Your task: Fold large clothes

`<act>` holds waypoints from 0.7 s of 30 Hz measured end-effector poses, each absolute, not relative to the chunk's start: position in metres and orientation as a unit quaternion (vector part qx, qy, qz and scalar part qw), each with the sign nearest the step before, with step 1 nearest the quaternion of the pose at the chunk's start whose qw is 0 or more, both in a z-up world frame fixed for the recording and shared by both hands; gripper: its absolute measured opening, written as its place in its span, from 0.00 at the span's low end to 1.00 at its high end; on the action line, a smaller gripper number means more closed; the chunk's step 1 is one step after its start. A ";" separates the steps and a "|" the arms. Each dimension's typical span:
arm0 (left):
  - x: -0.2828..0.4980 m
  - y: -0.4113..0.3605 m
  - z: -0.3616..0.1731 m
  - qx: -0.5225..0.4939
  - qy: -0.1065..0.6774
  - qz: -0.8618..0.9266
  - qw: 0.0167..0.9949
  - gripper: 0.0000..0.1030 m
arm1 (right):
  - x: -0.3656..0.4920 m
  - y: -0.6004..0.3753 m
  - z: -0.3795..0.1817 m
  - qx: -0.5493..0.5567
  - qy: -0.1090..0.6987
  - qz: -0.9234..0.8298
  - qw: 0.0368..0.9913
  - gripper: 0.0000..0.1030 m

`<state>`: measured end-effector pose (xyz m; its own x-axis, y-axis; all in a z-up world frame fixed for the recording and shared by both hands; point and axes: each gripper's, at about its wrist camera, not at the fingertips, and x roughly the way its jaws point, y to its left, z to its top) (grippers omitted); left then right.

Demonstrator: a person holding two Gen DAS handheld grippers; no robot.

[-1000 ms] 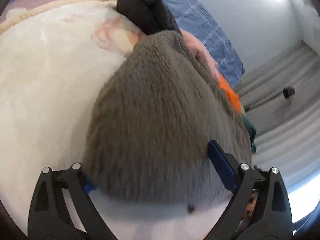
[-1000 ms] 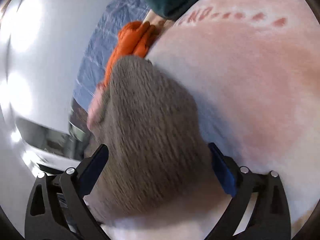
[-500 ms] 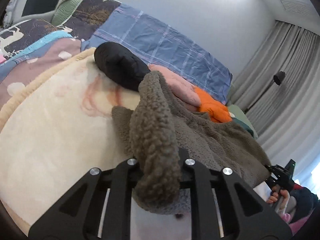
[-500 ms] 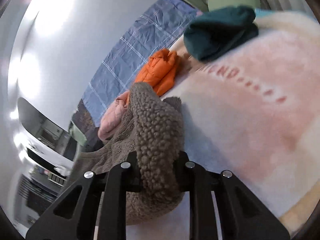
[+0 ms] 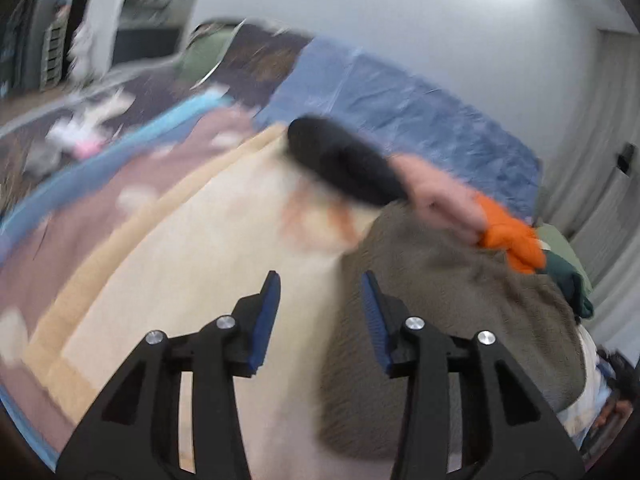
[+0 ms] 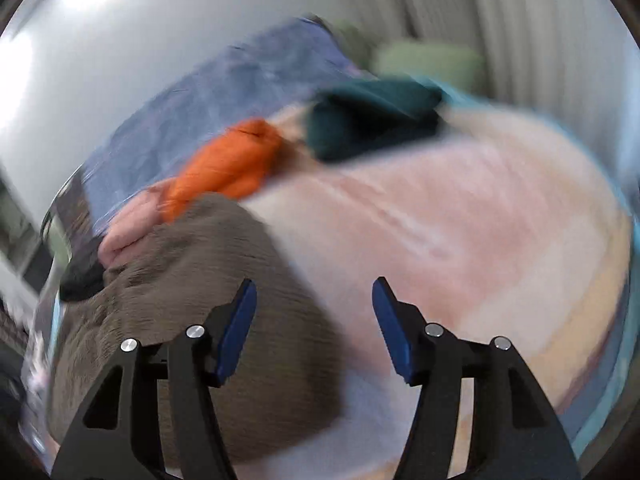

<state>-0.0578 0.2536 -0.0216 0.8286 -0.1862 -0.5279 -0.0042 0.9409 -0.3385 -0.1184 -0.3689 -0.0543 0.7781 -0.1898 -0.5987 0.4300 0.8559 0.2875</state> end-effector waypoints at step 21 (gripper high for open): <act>0.008 0.106 -0.070 -0.024 0.376 -0.182 0.908 0.71 | -0.008 -0.249 -0.066 0.092 0.365 0.049 0.925 0.46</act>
